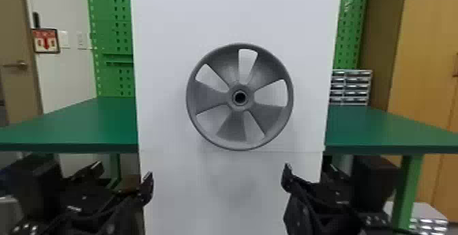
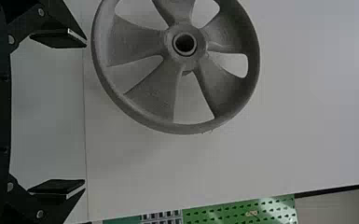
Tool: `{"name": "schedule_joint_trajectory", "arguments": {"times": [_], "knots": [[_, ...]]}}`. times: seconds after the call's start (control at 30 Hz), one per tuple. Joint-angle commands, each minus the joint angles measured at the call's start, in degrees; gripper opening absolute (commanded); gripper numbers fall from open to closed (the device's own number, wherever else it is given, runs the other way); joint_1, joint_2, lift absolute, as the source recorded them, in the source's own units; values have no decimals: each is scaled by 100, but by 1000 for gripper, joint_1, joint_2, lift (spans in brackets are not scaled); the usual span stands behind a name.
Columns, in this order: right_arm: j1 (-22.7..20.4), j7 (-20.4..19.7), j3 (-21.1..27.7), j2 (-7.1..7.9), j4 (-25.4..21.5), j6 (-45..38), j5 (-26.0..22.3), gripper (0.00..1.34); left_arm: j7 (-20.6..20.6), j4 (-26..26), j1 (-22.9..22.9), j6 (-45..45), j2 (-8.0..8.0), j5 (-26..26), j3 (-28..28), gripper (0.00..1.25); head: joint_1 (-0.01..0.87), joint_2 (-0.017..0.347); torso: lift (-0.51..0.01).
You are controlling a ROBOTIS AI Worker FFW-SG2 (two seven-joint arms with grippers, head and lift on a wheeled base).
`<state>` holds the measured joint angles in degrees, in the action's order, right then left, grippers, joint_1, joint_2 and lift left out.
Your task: Hold the wheel and insert it
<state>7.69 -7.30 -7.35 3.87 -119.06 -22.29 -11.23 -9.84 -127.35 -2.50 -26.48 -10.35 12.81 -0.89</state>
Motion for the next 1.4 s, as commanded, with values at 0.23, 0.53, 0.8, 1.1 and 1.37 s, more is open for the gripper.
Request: {"name": "schedule_joint_trajectory", "arguments": {"times": [0.23, 0.53, 0.8, 1.1, 1.37], "knots": [[-541, 36, 199, -1, 5, 384, -2, 1112, 0, 44, 12, 37, 51, -112, 45, 1147, 210, 9, -442], [-655, 45, 172, -18, 155, 489, -11, 1105, -9, 176, 92, 336, 148, -208, 54, 1147, 210, 9, -442], [-884, 80, 172, 26, 322, 823, 33, 1086, -9, 360, 127, 618, 148, -208, 63, 1147, 210, 9, -442], [-1182, 106, 190, 149, 480, 1113, 77, 1080, -9, 475, 171, 723, 165, -217, 106, 1147, 210, 9, -442], [-1358, 106, 216, 166, 717, 1526, 182, 1046, -18, 475, 179, 732, 165, -191, 80, 1147, 210, 9, -442]]}}
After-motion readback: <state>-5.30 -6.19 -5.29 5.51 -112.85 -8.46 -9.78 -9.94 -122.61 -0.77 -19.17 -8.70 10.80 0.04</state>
